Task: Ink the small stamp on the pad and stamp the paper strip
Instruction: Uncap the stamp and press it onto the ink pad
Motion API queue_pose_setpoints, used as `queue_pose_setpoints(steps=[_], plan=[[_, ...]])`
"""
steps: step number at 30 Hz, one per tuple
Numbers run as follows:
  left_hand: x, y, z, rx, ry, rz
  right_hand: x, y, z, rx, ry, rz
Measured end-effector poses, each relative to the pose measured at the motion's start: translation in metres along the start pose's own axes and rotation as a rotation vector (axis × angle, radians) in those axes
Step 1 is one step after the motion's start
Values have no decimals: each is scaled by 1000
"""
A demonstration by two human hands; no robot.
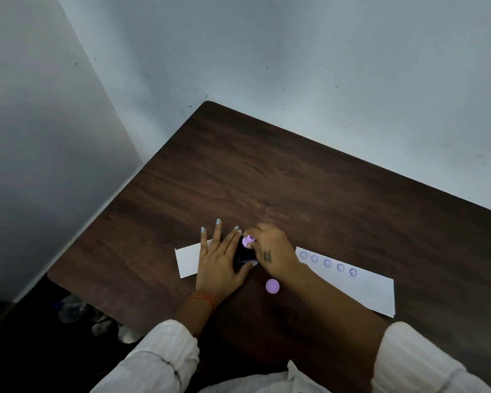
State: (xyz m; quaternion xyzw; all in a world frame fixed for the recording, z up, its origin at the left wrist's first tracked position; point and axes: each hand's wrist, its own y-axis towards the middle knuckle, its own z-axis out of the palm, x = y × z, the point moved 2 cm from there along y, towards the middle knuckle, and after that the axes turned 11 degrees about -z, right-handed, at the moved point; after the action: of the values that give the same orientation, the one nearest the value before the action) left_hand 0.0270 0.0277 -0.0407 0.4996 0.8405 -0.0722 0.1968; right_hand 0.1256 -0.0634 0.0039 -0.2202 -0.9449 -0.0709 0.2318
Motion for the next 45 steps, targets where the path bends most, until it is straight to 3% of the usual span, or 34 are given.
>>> queue_pose_setpoints(steps=[5,12,18,23,28,34,37,42,45], plan=[[1,-1,1,3,43,-6,7,-3,9,126,-161,-152],[4,0,4,-11,9,-14,15,-3,15,15,-85,57],[4,1,5,-23,-14,-19,0,3,2,278,-224,-308],[4,2,6,-5,21,-15,14,-2,16,84,-136,-81],[3,2,3,-39,-25,-12,-2,1,-15,-54,167,107],[5,2,7,-11,15,-25,-7,-15,-8,205,-162,-74],[6,1,9,-6,5,-26,-5,-13,-6,204,-209,-88],[6,2,10,-21,7,-22,2,-10,0,105,-153,103],[7,2,10,-21,2,-24,-5,-10,-6,117,-136,-31]])
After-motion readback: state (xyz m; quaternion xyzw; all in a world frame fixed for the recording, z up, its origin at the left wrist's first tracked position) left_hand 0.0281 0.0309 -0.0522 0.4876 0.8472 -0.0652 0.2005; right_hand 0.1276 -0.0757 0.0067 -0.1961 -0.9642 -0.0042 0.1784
